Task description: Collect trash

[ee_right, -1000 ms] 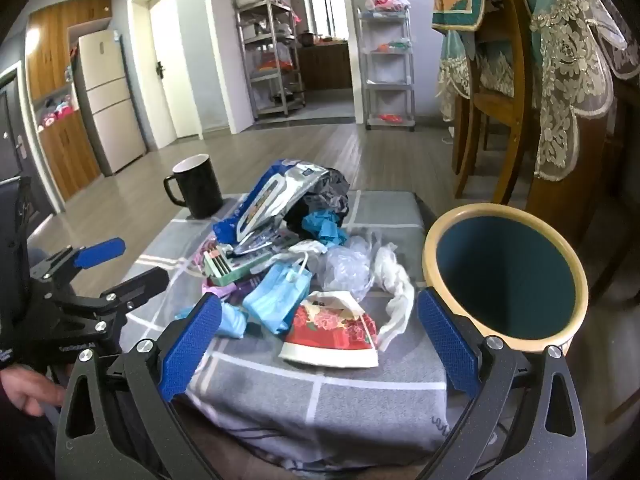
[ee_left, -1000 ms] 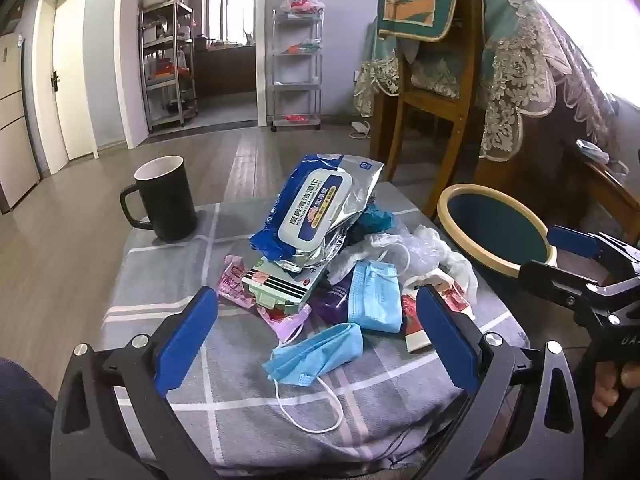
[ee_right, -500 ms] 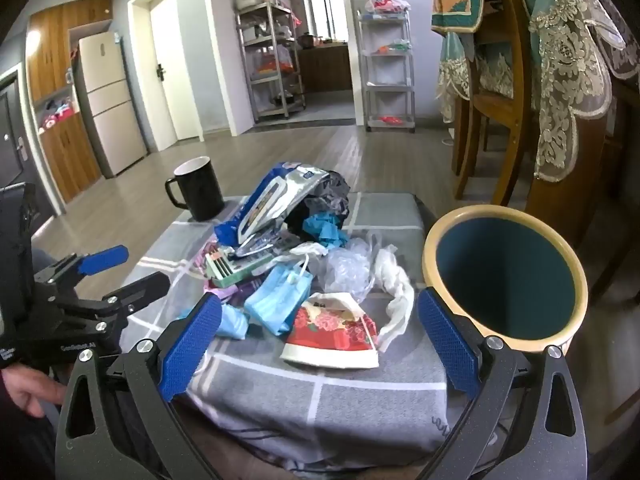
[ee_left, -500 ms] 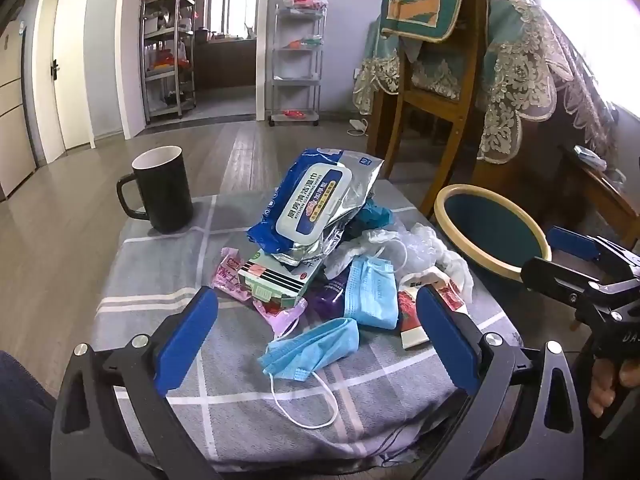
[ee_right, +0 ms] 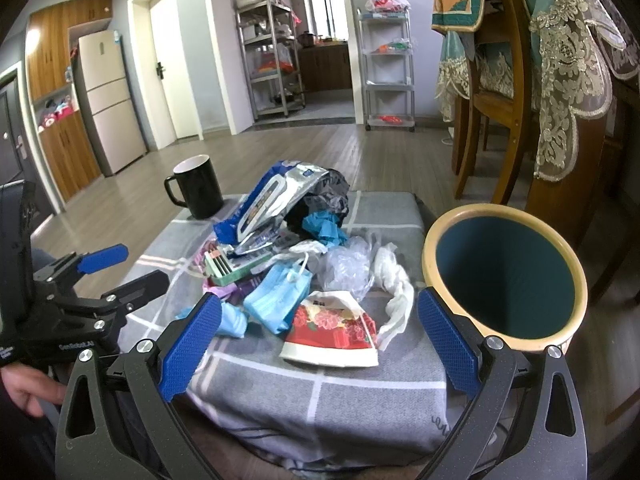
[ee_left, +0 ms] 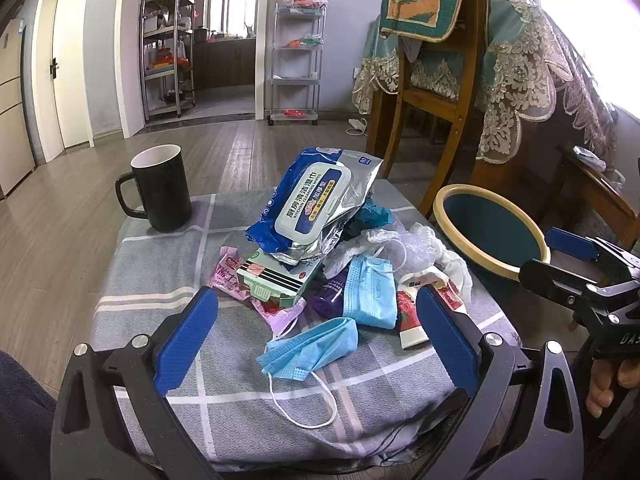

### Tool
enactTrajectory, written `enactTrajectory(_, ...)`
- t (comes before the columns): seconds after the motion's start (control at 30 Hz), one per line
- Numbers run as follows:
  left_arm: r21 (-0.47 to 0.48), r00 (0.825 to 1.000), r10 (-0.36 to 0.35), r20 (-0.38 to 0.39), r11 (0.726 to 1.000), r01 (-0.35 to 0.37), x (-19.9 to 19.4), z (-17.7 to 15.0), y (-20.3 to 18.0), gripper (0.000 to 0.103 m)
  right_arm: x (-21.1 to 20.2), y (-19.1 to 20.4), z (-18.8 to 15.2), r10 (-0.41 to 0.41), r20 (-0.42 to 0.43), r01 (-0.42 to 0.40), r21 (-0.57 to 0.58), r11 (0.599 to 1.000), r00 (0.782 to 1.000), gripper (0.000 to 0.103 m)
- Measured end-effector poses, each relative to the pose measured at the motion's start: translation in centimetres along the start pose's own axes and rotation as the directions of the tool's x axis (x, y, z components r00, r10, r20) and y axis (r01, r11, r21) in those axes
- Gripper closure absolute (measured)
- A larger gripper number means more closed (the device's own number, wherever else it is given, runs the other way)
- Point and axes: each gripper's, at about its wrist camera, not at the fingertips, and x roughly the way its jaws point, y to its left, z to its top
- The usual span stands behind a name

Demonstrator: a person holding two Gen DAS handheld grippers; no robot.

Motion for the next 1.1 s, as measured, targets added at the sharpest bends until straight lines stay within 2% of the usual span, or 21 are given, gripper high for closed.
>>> enactTrajectory(1.1,0.003,0.999,-0.002,-0.033,1.000,0.002,0.72,-0.50,-0.01,0.006,0.16,-0.07,-0.07,-0.002,-0.004,0.002,0.000,1.000,1.000,0.005)
